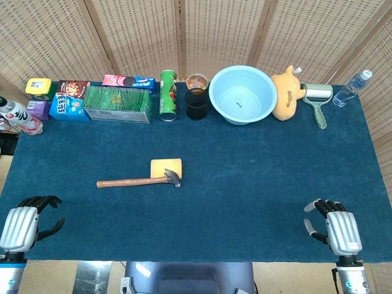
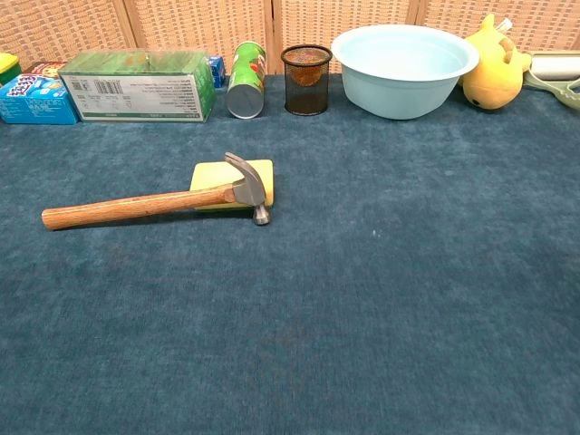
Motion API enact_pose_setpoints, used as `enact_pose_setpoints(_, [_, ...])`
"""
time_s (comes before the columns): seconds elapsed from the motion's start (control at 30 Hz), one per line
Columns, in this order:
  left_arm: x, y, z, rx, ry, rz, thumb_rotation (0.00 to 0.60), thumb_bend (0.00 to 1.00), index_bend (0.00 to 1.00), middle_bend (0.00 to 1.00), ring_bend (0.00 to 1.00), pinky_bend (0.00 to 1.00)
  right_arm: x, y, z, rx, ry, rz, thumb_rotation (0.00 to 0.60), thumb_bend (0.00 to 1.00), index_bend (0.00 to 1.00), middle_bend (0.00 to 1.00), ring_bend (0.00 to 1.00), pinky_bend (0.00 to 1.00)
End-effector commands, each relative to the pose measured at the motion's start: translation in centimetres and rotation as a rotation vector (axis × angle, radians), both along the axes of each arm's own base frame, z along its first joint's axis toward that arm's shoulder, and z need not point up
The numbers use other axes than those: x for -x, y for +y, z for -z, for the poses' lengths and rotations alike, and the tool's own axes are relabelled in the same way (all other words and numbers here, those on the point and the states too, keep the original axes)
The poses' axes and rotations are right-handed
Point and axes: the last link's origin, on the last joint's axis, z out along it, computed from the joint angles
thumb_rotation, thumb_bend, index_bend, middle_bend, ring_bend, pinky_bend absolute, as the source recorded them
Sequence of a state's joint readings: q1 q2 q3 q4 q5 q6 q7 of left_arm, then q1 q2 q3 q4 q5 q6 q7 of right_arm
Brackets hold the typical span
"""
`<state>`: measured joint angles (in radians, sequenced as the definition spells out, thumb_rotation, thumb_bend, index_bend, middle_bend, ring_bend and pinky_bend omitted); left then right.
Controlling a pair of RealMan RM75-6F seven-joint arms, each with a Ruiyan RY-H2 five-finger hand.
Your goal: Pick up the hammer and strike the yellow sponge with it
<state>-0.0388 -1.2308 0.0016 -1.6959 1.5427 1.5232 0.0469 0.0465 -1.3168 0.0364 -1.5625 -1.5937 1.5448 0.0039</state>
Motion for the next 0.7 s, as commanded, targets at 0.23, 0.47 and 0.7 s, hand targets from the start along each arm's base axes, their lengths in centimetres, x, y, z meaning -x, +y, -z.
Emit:
enact_pose_setpoints(0.23, [0.2, 0.3, 0.4, 0.029, -0.002, -0.005, 0.6, 0.29, 0.41, 0.47, 0.36, 0.32, 0.2, 0.2, 0.0, 0.004, -0.006, 0.007, 0.6, 0.37, 0.47, 0.46, 0.43, 0.35])
enact_pose_setpoints(0.47, [-1.3, 3.7, 0.5, 0.149, 0.044, 0.072, 0.6, 0.29, 0.41, 0.47, 0.36, 0.32, 0.6, 0.9, -0.5, 0.028, -0.019, 0.014, 0.6, 0.37, 0.47, 0.46, 0.43, 0.35])
enact_pose_setpoints(0.7, [-3.8, 8.9, 3.1, 0.302, 0.07, 0.137, 0.6, 0.27, 0.41, 0.47, 0.36, 0.32, 1.4, 1.7, -0.8, 0.044, -0.04, 0.035, 0.6, 0.37, 0.47, 0.46, 0.43, 0.35])
